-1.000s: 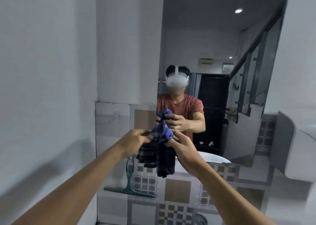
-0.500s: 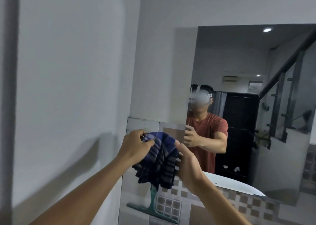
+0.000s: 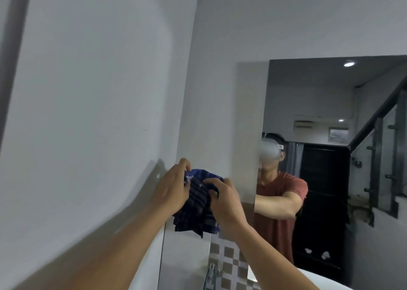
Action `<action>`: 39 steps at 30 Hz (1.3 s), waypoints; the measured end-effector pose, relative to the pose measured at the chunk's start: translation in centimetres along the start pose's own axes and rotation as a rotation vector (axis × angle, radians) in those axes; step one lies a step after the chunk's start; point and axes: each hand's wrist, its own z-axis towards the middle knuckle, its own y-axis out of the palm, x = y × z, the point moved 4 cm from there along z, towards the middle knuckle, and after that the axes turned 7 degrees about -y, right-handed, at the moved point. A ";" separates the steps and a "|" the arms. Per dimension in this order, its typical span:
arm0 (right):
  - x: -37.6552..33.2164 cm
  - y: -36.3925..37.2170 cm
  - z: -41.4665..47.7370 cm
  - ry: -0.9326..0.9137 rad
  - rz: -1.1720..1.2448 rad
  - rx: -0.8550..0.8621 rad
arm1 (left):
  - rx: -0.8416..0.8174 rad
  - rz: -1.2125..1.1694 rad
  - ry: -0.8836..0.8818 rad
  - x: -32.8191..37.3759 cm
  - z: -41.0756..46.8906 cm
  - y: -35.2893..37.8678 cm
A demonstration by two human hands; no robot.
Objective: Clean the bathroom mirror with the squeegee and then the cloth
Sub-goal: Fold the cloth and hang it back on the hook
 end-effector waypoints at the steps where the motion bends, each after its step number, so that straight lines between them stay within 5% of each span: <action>1: 0.1 0.3 0.5 -0.004 -0.043 -0.027 | -0.004 0.014 -0.026 -0.4 0.5 0.3; 8: -0.1 1.7 1.3 0.016 -0.241 -0.180 | -0.015 0.119 -0.130 -1.6 0.5 1.1; 14: -0.7 1.6 0.4 -0.126 -0.533 -0.250 | -0.114 0.253 0.039 -1.5 -0.1 2.2; 22: 0.2 1.5 0.2 -0.170 -0.466 -0.352 | -0.286 0.234 -0.016 -2.3 -0.6 2.9; 27: 1.7 2.0 0.4 -0.040 -0.174 -0.334 | -0.331 0.188 -0.102 -3.2 -0.1 3.1; 30: 2.0 1.9 0.0 -0.025 -0.139 -0.301 | -0.244 0.152 -0.076 -3.1 -1.2 3.5; 34: 2.1 1.9 -1.2 -0.019 -0.151 -0.236 | 0.068 0.172 -0.032 -3.1 -3.2 3.7; 39: 0.8 0.0 -2.3 -0.012 -0.199 -0.175 | 0.120 0.064 -0.045 -2.7 -3.6 3.5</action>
